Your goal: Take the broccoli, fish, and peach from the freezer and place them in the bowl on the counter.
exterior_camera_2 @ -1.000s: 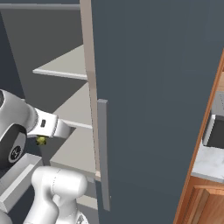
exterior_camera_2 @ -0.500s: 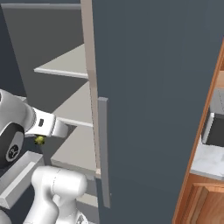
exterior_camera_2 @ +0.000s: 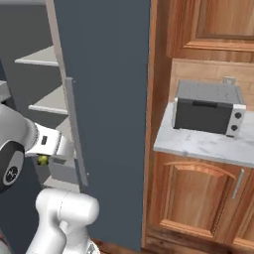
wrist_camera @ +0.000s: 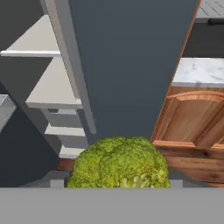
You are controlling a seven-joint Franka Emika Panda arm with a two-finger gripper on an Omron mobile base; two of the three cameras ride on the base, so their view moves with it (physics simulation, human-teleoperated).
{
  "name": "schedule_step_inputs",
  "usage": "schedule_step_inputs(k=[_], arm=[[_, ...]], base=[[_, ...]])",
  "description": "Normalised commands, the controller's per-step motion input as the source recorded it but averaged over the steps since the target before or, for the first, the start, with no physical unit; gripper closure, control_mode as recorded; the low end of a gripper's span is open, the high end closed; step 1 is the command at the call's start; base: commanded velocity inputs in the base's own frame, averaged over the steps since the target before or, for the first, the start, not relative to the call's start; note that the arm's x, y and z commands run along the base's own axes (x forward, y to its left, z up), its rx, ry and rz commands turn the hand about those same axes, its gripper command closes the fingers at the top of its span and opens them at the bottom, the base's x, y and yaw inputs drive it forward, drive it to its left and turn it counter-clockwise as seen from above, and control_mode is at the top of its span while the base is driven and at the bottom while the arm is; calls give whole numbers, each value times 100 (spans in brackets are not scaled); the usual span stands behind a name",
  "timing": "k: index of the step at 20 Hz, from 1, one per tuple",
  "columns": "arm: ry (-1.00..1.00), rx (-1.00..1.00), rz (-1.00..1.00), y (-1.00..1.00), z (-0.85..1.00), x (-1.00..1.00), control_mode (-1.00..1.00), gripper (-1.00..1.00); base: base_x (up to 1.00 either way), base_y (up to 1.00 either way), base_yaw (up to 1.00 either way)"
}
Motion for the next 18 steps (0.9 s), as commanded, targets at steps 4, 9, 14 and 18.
schedule_step_inputs(k=[4,9,14,18], arm=[[0,0,0,0,0,0,100,100],[0,0,0,0,0,0,100,100],[0,0,0,0,0,0,100,100],[0,0,0,0,0,0,100,100]], base=[[-16,-100,-6],[0,-100,-3],[0,-100,-4],[14,-100,-10]])
